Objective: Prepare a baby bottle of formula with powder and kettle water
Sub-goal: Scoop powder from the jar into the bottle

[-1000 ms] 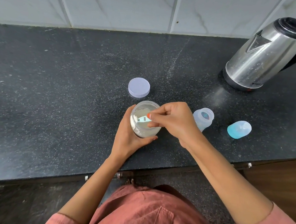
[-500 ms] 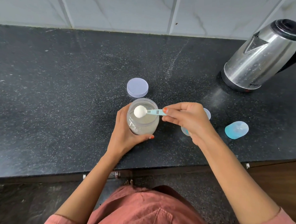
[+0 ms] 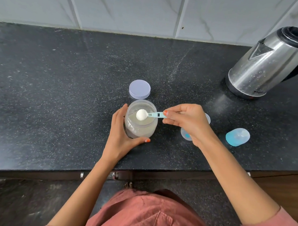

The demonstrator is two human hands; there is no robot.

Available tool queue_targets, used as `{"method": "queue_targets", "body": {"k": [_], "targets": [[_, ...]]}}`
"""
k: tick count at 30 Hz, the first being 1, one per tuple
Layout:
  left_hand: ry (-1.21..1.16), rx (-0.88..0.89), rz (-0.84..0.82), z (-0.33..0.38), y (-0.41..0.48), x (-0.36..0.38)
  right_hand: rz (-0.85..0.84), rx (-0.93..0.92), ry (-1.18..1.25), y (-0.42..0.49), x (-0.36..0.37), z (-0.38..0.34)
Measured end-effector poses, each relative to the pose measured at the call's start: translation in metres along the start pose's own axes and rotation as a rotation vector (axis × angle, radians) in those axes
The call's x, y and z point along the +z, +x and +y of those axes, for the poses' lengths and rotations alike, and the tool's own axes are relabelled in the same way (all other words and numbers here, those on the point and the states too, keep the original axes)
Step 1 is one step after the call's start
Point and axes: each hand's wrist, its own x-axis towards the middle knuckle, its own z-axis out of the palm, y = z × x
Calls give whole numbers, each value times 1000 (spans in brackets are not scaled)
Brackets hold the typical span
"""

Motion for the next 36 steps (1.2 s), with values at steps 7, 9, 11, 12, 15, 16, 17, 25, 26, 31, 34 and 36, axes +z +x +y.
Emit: {"method": "queue_targets", "body": {"k": [7,9,11,12,15,16,17,25,26,31,34,36], "targets": [[49,128,297,13,-24,-1,-55,7,16,8,-7,-3],[86,251,349,21,-32,3,-84,19,21,12,-9,-6],[114,364,324,28,-38,11,-123,27,8,17,-12,-11],[121,402,282,31,-40,15,-146,30,-6,20,-14,-13],[106,408,55,39,-41,31,-236,51,-45,29,-16,-24],[94,374,-26,40,-40,38,-263,61,-53,32,-17,-28],[80,324,-96,41,-39,45,-285,71,-61,35,-18,-31],[-73,-105,-304,51,-4,109,-348,159,-109,50,-24,-49],[-87,-121,-315,52,0,116,-354,162,-115,51,-24,-50],[-134,-102,-281,59,14,135,-375,169,-131,54,-28,-50],[-176,-85,-239,64,18,138,-372,173,-146,57,-33,-51],[-190,-86,-223,67,19,136,-364,168,-151,58,-36,-51]]}}
